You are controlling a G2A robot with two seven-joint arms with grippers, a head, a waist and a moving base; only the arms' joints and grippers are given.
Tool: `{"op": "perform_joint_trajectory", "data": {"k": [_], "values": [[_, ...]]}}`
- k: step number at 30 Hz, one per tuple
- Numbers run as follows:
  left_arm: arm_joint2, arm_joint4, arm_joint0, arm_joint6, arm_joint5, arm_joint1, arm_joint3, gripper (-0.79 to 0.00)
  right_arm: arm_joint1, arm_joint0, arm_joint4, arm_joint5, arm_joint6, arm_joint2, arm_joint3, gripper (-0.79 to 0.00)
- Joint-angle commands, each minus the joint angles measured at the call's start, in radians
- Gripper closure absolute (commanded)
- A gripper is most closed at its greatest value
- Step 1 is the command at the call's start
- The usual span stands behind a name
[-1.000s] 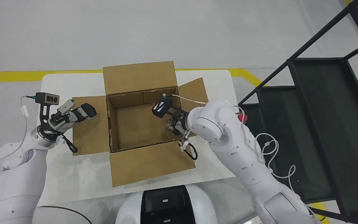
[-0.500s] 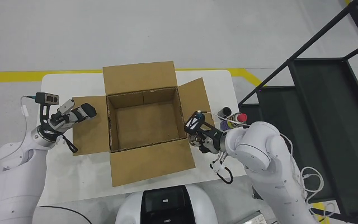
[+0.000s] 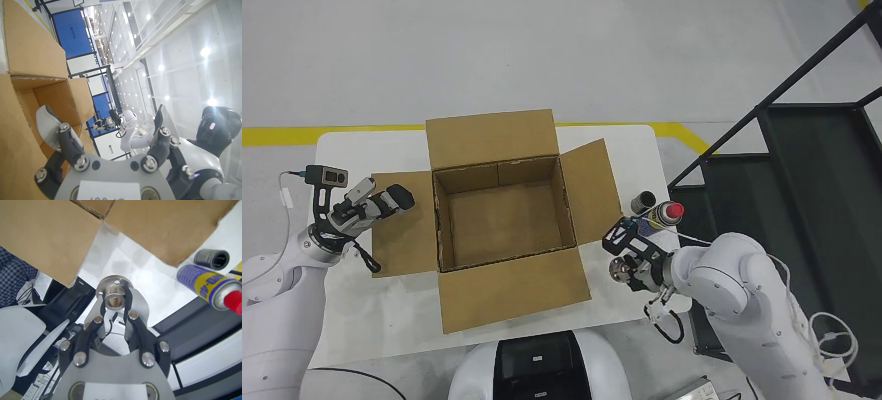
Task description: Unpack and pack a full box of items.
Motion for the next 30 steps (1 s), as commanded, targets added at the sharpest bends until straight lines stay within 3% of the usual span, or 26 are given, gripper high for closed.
{"op": "perform_joint_trajectory", "data": {"k": [1,11,26,30], "values": [[0.000,0.000,0.000,0.000,0.000,0.000,0.000,-0.785,0.014,0.004,0.010,0.000,0.000,0.001,0.008,0.000],[0.000,0.000,0.000,0.000,0.000,0.000,0.000,-0.785,0.047,0.015,0.027,-0.004,-0.007,0.003,0.143,0.000],[0.000,0.000,0.000,0.000,0.000,0.000,0.000,-0.785,0.050,0.018,-0.015,-0.088,-0.276,-0.049,0.371,0.000],[0.000,0.000,0.000,0.000,0.000,0.000,0.000,-0.785,0.050,0.018,-0.015,-0.088,-0.276,-0.049,0.371,0.000]]}}
